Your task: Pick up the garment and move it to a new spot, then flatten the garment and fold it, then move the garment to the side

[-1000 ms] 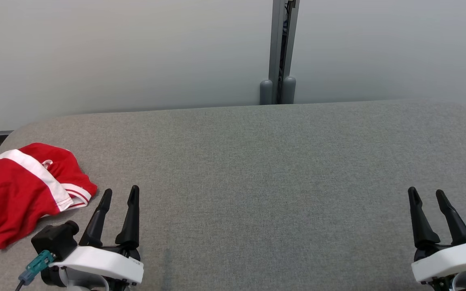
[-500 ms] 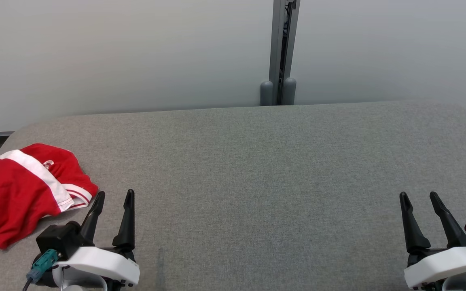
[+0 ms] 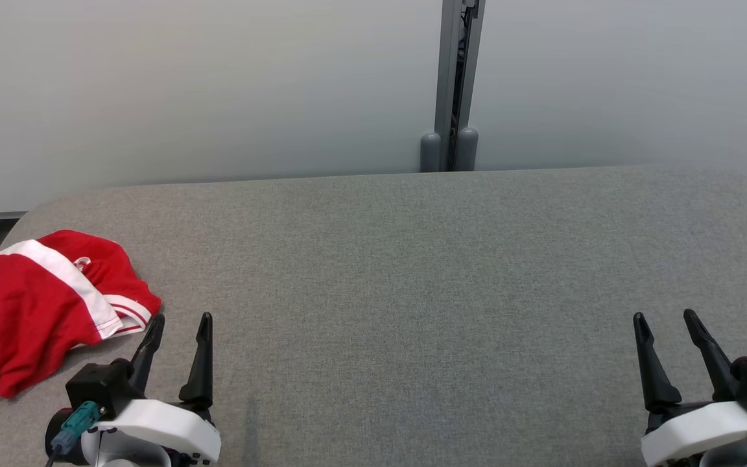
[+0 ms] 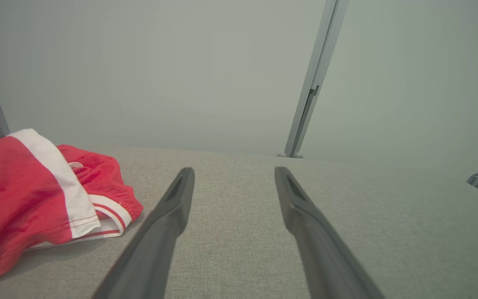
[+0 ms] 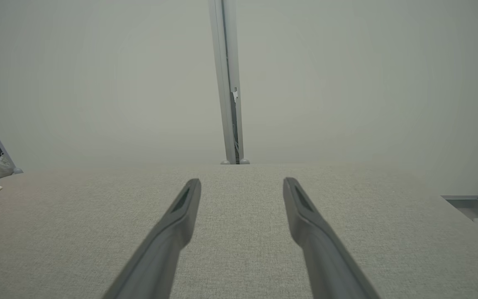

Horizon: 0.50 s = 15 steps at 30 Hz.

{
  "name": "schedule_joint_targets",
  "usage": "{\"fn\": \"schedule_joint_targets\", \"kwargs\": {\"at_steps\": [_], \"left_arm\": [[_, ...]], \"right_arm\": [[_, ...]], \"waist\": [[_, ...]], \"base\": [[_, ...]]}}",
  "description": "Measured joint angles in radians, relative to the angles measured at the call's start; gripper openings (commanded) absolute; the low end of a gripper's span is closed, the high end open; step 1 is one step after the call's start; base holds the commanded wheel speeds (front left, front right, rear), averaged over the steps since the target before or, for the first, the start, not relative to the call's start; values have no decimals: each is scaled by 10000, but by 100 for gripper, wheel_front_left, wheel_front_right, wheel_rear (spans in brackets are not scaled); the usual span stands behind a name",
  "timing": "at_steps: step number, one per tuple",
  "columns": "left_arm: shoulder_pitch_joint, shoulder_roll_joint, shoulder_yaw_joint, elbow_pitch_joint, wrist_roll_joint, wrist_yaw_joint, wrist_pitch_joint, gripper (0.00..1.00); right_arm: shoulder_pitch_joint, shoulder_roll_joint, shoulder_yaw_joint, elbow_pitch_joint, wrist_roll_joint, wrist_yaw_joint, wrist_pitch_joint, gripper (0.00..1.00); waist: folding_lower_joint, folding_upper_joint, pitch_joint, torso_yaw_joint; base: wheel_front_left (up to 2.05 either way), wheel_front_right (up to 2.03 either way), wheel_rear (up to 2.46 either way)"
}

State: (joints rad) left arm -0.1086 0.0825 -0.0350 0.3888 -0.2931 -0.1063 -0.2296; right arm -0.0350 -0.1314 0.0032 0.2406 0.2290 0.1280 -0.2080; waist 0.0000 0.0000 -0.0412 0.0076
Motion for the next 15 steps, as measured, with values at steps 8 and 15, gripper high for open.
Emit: {"fn": "schedule_joint_targets", "kwargs": {"at_steps": [8, 15], "left_arm": [[-116, -56, 153, 320, 251, -69, -102, 100], [-237, -117, 307, 650, 497, -71, -192, 100]], "right_arm": [[-20, 140, -130, 81, -360, 15, -192, 100], [-166, 194, -65, 311, -397, 15, -332, 100]], "waist": [[0, 0, -14, 9], [0, 0, -9, -3]], "base": [[0, 0, 0], [0, 0, 0]]}}
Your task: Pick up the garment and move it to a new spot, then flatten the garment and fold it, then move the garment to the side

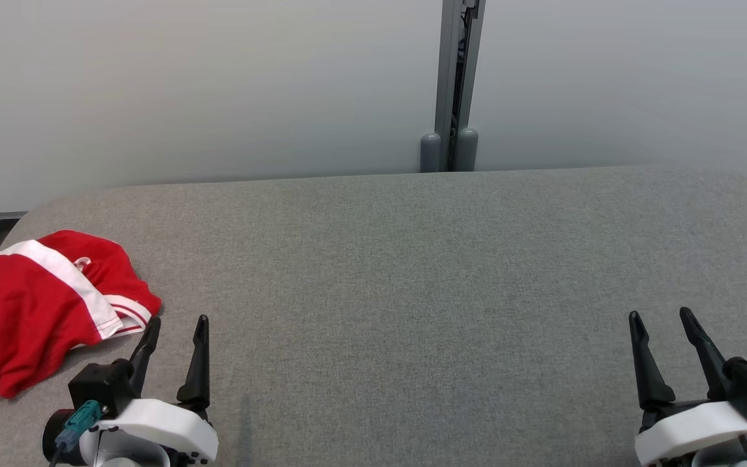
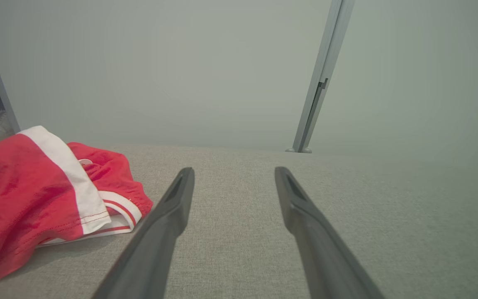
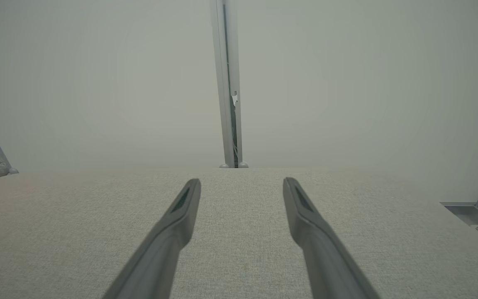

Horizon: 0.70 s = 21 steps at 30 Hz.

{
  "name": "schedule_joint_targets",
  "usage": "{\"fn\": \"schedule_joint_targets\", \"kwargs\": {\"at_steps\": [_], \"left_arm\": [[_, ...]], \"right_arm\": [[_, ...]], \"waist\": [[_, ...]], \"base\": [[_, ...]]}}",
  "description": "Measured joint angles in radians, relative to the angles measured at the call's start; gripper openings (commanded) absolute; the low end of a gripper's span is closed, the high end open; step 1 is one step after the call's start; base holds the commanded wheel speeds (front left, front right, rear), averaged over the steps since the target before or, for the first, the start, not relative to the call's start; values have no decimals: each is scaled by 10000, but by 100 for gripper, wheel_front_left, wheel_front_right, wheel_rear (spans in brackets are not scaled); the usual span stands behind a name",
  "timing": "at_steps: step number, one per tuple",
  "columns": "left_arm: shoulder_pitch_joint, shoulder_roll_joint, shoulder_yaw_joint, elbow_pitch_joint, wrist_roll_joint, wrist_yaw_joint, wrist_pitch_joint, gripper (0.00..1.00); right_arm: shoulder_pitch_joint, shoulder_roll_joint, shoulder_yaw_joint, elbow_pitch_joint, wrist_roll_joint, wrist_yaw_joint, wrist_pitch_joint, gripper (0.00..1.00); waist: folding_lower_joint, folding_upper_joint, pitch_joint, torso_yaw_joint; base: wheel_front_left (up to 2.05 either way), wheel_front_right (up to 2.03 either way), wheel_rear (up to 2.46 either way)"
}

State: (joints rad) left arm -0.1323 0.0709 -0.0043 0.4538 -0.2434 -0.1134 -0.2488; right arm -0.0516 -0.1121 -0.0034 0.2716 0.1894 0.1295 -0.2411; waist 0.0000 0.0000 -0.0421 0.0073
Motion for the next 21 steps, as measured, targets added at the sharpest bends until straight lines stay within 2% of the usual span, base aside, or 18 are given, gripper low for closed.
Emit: {"fn": "schedule_joint_targets", "kwargs": {"at_steps": [21], "left_arm": [[-335, -90, 186, 644, 334, -33, -146, 100]], "right_arm": [[-58, -19, 174, 332, 234, 0, -205, 100]], "waist": [[0, 0, 19, -13]], "base": [[0, 0, 0]]}}
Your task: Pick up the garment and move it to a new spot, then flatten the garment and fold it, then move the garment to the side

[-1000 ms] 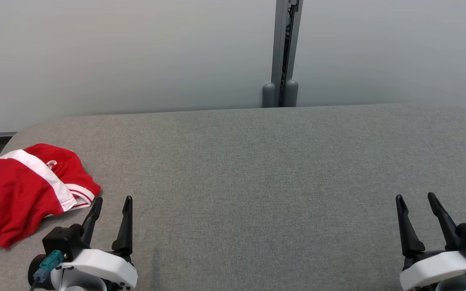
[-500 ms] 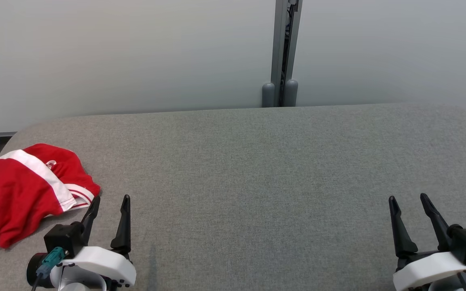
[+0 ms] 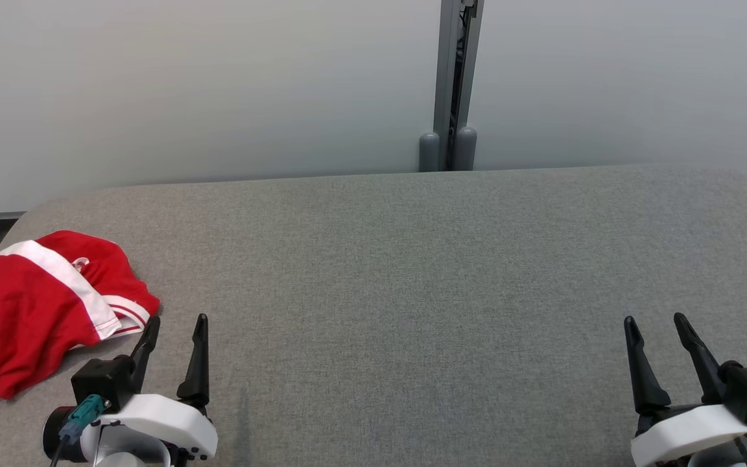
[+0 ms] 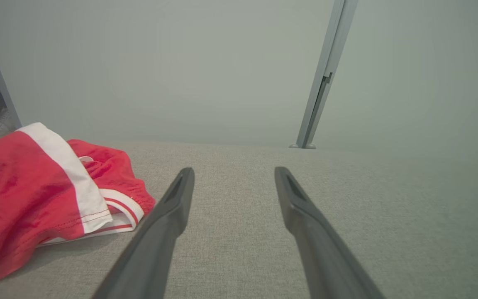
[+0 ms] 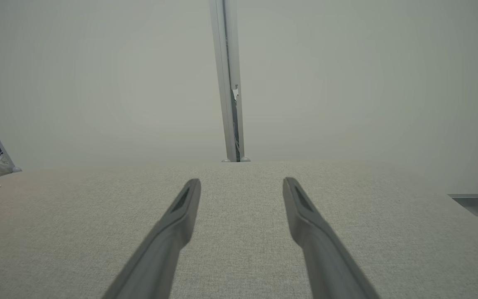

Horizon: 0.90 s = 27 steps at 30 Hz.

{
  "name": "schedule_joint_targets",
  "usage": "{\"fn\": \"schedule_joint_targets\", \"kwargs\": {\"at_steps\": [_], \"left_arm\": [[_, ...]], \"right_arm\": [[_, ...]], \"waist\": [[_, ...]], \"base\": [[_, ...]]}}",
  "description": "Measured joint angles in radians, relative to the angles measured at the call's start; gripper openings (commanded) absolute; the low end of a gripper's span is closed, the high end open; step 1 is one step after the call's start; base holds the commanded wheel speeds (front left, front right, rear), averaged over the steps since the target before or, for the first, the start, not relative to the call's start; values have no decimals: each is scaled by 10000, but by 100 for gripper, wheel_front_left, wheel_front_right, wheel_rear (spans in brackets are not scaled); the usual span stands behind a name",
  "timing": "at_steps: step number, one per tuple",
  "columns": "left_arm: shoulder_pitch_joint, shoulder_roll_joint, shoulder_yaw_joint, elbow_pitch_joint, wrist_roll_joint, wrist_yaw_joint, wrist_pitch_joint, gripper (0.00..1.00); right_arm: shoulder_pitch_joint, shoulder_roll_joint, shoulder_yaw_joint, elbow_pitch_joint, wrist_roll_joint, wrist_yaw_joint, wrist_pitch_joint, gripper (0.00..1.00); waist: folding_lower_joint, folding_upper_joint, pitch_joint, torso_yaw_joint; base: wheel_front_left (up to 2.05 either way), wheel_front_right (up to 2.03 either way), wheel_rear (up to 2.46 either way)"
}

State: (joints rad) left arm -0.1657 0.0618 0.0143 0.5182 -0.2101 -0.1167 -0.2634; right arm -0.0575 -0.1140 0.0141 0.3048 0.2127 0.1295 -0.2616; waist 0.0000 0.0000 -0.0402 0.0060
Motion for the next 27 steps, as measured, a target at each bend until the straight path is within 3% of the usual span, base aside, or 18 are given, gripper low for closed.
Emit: {"fn": "schedule_joint_targets", "kwargs": {"at_steps": [17, 27], "left_arm": [[-20, 27, -31, 205, 165, -6, 0, 100], [-76, 176, 84, 232, 159, 38, 0, 100]], "right_arm": [[0, 0, -67, 105, -305, 0, 0, 100], [42, 21, -100, -105, -408, 0, 0, 100]], "waist": [[0, 0, 23, 83], [0, 0, 49, 1047]], "base": [[0, 0, 0], [0, 0, 0]]}}
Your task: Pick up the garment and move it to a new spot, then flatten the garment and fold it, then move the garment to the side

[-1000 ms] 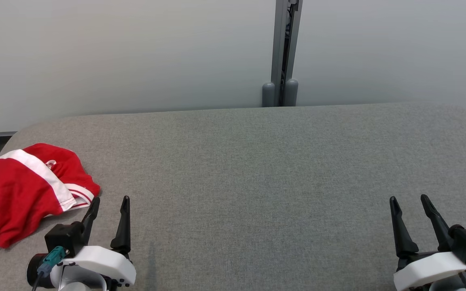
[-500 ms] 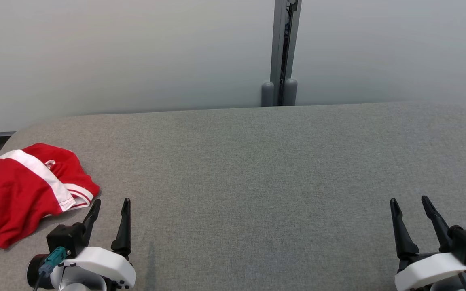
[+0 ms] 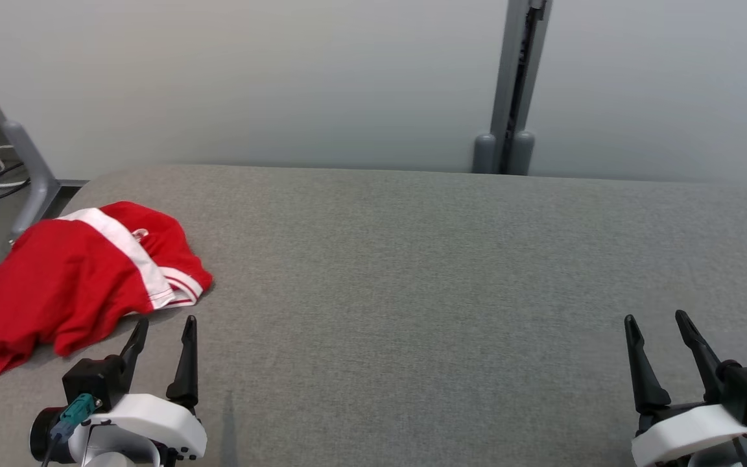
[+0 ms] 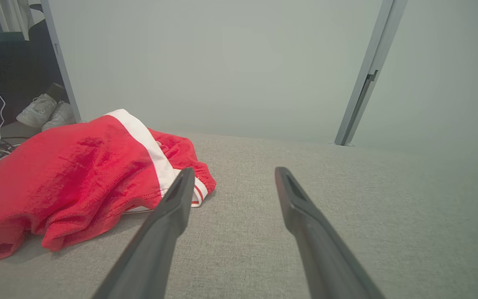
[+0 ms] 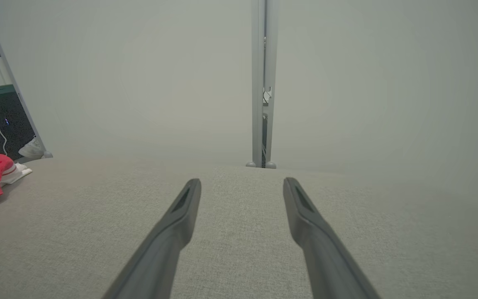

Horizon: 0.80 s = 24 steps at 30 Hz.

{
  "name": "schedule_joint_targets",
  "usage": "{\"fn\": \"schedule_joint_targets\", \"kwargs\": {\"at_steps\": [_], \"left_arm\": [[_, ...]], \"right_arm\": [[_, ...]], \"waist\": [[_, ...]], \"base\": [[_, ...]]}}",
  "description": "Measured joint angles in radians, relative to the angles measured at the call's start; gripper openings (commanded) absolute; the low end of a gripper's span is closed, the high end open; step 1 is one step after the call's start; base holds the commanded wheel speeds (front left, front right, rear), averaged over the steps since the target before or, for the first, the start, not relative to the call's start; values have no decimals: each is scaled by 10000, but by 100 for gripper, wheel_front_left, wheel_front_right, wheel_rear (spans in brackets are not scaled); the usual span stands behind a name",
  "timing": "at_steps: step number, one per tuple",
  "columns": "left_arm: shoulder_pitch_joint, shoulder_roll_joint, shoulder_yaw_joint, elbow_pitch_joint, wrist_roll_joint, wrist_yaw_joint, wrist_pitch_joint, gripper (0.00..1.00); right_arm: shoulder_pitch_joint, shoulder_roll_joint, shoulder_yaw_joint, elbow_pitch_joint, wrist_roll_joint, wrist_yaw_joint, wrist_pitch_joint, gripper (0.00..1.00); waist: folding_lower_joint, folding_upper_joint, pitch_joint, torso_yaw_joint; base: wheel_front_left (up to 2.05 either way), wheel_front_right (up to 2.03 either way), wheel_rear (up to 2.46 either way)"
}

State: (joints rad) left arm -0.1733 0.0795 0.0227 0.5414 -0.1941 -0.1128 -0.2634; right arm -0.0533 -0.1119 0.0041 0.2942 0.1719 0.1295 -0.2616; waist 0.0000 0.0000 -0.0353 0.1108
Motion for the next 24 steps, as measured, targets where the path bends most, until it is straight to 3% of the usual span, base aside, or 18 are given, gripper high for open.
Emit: {"fn": "schedule_joint_targets", "kwargs": {"at_steps": [15, 24], "left_arm": [[58, 387, 378, -159, -102, 174, -8, 100], [65, 395, 387, -157, -194, 188, -8, 100]], "right_arm": [[-55, 203, 389, -391, -424, 2, -2, 100], [-168, 213, 531, -443, -658, 2, -2, 100]], "waist": [[0, 0, 24, 2523], [0, 0, 84, 3253]], "base": [[0, 0, 0], [0, 0, 0]]}}
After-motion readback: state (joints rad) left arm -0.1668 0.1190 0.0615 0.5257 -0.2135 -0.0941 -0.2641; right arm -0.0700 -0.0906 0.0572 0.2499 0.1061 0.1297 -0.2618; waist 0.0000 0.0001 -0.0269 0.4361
